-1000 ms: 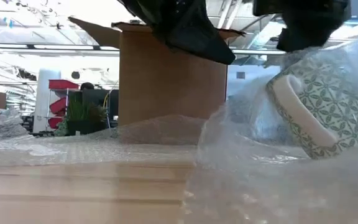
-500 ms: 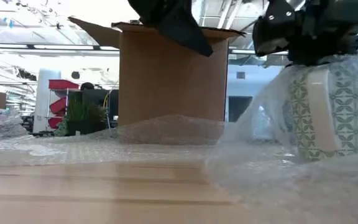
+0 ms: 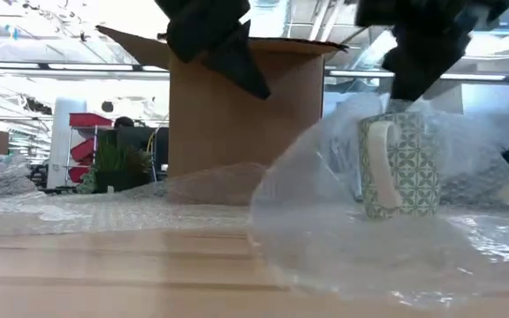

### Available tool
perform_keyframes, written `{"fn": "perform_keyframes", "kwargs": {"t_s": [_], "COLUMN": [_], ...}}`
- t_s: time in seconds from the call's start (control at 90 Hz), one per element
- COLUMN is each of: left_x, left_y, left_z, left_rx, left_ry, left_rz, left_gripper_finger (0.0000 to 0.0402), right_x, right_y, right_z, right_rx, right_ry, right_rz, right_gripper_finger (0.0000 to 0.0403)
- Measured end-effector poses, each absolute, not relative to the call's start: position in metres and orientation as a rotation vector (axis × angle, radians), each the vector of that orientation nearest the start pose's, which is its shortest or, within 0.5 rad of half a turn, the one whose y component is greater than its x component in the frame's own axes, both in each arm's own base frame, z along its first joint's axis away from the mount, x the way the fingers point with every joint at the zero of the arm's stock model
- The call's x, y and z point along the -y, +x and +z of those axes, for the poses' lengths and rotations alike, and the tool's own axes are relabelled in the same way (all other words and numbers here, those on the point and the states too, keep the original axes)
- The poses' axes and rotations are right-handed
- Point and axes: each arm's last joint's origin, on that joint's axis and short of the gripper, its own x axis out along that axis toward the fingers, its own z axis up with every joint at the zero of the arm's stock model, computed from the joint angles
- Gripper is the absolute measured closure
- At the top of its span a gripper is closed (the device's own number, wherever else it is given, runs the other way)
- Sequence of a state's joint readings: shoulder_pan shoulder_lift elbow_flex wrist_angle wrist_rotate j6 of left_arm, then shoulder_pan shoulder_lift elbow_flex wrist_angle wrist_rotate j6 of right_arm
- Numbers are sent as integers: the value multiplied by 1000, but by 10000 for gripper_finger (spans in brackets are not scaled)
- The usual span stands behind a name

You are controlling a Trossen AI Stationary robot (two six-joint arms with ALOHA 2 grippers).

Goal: Wrap mug
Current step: Wrap the green patterned mug into the bubble wrap

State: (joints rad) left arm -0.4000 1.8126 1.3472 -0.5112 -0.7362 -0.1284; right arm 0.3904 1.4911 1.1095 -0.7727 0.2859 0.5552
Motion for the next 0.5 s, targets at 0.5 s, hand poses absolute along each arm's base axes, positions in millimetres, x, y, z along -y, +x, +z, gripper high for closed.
{"fn": "perform_keyframes", "kwargs": {"t_s": [0.5], "left_x": [132], "left_y": [356], "left_z": [230], "left_rx": [-798], "left_ry": [402], "left_rz": [358], "left_gripper_finger": [402], "right_x": [-86], "right_y": [288], "right_z": [184], "right_rx": [-1248], "right_ry": [154], "right_rz": [-348], "right_gripper_finger": [403]}}
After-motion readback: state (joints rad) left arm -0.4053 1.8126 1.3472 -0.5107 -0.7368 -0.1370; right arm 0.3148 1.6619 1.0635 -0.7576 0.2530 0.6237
